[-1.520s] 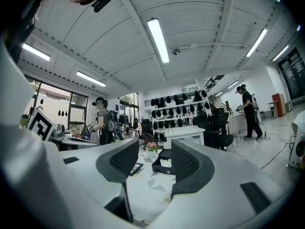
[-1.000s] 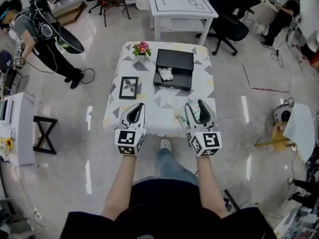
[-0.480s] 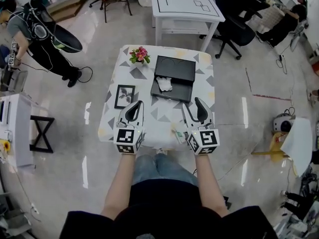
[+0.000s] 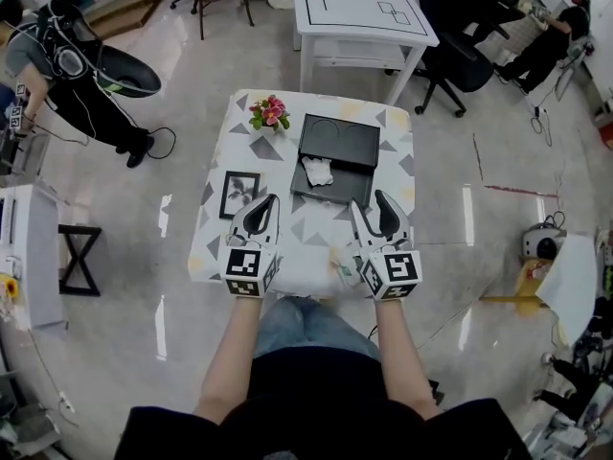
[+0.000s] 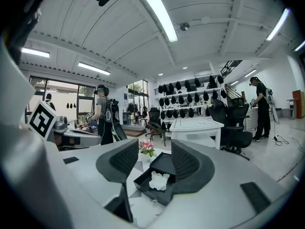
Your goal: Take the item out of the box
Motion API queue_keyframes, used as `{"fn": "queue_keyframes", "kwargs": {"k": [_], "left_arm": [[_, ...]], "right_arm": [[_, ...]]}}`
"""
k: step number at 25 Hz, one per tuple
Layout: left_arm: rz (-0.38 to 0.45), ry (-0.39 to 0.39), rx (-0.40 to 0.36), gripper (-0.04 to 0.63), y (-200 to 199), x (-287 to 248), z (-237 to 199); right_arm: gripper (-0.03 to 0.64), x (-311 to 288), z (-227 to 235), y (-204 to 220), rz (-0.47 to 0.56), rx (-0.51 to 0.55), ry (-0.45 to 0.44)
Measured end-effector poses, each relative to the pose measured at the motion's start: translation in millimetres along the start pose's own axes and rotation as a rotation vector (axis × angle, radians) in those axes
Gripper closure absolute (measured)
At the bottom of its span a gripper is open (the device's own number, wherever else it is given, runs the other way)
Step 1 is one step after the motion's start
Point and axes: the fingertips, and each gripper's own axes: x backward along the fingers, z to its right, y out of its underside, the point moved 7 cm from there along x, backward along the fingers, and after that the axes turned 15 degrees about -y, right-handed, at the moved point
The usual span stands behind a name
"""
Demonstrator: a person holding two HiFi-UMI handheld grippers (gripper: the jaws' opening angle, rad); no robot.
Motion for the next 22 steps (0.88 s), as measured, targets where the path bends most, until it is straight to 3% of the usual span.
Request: {"fn": "queue_keyframes", "kwargs": {"k": [11, 17, 22], "left_arm": [[-0.005, 0.055, -0.011, 0.575, -13.7, -52.1, -4.0], [-0.042, 0.066, -0.004, 0.575, -8.3, -92.4, -4.0], [-0.084, 0.065, 0.012, 0.575, 7.1, -129.7, -4.2]], "right_arm": [[0.419, -42.0, 24.2, -4.3, -0.068, -0.029, 0.007], [0.419, -95.0, 41.4, 4.2, -0.233, -0.027, -0.067], [0.419, -141.7, 53.6, 38.0, -0.399, -0.055, -0.123]]}}
